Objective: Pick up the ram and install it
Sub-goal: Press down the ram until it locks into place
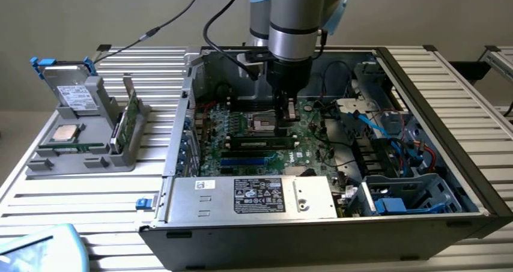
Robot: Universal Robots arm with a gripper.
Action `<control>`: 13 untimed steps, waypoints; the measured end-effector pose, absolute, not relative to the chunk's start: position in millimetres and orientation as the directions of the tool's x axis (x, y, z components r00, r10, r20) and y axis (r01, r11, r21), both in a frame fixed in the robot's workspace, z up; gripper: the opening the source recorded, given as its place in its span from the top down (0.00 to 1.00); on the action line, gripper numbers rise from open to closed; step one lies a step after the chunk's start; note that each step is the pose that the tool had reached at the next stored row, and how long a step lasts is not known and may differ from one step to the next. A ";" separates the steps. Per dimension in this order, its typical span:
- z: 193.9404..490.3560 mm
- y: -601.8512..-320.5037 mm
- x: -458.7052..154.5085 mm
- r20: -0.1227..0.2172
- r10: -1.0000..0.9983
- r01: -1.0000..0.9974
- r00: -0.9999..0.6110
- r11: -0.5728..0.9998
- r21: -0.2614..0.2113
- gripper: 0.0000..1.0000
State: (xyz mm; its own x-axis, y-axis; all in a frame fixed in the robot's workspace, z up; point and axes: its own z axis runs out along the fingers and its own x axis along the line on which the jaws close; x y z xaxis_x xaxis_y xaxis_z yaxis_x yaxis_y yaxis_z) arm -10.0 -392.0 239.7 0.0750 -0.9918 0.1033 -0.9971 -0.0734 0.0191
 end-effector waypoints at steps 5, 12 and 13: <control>237.3 -392.1 -8.9 0.103 -0.992 -0.997 0.074 -0.073 0.019 0.90; 231.5 -392.0 -8.9 0.103 -0.992 -0.997 0.072 -0.070 0.019 0.90; 230.7 -392.0 -8.9 0.103 -0.992 -0.997 0.071 -0.070 0.019 0.90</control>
